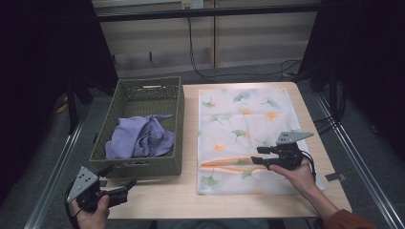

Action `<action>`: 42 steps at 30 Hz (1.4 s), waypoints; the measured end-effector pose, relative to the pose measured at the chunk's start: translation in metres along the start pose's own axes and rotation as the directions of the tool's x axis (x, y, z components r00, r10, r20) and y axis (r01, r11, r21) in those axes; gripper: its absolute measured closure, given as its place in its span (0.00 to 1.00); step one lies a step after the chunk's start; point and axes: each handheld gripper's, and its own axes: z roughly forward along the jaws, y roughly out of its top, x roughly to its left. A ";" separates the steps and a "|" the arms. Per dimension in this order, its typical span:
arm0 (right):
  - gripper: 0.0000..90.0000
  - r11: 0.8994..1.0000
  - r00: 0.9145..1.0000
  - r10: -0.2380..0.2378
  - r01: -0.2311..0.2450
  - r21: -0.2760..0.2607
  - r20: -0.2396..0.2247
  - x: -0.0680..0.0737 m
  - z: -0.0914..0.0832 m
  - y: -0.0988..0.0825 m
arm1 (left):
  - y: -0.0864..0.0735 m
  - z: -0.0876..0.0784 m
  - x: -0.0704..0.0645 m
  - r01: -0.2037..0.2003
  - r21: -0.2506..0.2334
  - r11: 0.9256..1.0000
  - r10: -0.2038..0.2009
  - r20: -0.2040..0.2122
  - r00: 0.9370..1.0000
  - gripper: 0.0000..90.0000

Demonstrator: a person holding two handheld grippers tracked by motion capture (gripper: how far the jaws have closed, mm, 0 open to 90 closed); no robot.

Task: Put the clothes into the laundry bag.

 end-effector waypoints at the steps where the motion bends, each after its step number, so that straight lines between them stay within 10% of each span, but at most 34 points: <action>1: 0.54 1.000 1.000 -0.005 0.005 0.002 0.000 0.000 0.002 0.001 | 0.000 0.000 0.000 0.000 -0.001 1.000 0.000 0.003 1.000 0.07; 26: 0.38 0.980 0.997 -0.045 0.033 0.199 0.057 -0.024 0.045 -0.008 | 0.001 0.000 -0.001 -0.014 0.004 1.000 0.014 0.005 1.000 0.07; 42: 0.51 0.973 0.988 -0.099 0.070 0.221 0.121 -0.021 0.050 -0.016 | 0.000 0.000 0.000 -0.017 0.007 1.000 0.017 0.006 1.000 0.07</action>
